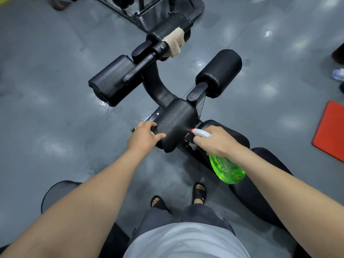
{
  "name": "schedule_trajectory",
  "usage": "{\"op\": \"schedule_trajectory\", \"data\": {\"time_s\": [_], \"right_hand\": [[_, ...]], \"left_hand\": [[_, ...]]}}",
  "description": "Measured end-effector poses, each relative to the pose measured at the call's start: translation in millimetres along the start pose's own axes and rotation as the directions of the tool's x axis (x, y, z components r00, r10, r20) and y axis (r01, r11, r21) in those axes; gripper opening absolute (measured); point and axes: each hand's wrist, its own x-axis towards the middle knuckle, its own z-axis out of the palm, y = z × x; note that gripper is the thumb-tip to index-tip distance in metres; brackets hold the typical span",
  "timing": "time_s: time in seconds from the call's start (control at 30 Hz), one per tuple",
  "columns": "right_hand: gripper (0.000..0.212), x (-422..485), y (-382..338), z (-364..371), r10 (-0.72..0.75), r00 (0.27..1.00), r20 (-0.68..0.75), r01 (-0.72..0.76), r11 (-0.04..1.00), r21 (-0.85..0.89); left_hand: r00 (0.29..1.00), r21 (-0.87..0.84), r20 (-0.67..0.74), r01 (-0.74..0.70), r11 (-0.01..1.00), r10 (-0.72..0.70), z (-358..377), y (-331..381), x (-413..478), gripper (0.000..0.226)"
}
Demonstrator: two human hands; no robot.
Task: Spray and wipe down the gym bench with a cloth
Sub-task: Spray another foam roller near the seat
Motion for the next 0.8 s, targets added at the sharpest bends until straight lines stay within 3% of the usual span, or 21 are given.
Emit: {"op": "schedule_trajectory", "data": {"time_s": [0.2,0.33,0.4,0.63,0.8], "right_hand": [[0.025,-2,4,-10,0.016,0.996,-0.086,-0.013,0.999,0.029],[0.032,-2,-1,-13,0.052,0.986,-0.159,-0.049,0.998,0.026],[0.028,-3,-4,-11,0.052,0.988,-0.144,-0.050,0.999,0.015],[0.036,-6,-7,9,-0.017,1.000,-0.019,0.016,0.999,-0.041],[0.038,4,-7,15,0.047,0.994,-0.101,-0.052,0.997,-0.048]], "left_hand": [[0.996,-0.053,-0.034,0.085,0.995,-0.087,-10,2,13,0.038],[0.998,-0.044,0.029,0.059,0.997,-0.058,-6,4,11,0.057],[0.997,0.002,0.071,0.032,0.999,-0.032,-6,-1,11,0.065],[0.989,-0.040,-0.015,0.150,0.988,-0.150,-15,-6,23,0.045],[0.994,0.053,0.089,0.055,0.997,-0.059,-11,-3,15,0.073]]}}
